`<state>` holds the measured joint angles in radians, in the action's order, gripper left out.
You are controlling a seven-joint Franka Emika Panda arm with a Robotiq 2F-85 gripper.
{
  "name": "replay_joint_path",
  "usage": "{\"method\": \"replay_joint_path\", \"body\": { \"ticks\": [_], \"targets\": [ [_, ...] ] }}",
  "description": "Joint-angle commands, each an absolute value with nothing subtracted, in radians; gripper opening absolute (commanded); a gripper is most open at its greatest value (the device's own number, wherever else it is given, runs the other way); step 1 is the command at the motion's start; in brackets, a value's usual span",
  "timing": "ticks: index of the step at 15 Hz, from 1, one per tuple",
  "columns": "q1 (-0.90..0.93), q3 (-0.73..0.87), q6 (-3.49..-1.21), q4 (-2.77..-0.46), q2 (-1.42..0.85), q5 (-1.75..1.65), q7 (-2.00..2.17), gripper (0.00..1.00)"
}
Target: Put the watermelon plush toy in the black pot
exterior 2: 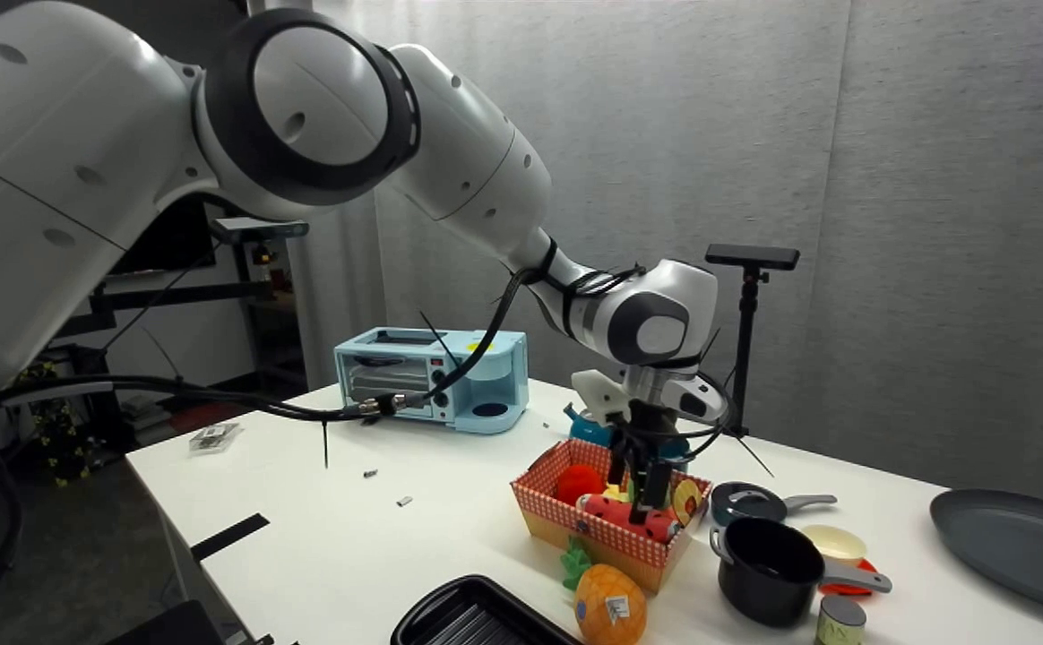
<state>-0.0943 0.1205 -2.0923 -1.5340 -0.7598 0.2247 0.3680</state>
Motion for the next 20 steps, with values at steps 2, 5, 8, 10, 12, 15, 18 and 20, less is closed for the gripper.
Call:
{"method": "replay_joint_path", "body": {
  "ticks": [2,5,8,10,12,15,18,20],
  "targets": [
    [-0.098,0.116,-2.107,-1.46,-0.823,0.223,0.381,1.0],
    [-0.102,0.116,-2.103,-1.44,-0.846,0.224,0.379,1.0],
    [-0.102,0.117,-2.098,-1.426,-0.86,0.221,0.378,1.0],
    [-0.102,0.116,-2.096,-1.418,-0.867,0.222,0.38,0.94],
    [-0.102,0.117,-2.096,-1.413,-0.87,0.223,0.381,0.65],
    [-0.103,0.118,-2.095,-1.408,-0.872,0.224,0.383,0.42],
    [-0.104,0.118,-2.103,-1.406,-0.873,0.225,0.383,0.2],
    [-0.107,0.113,-2.113,-1.404,-0.874,0.234,0.382,0.06]
  ]
}}
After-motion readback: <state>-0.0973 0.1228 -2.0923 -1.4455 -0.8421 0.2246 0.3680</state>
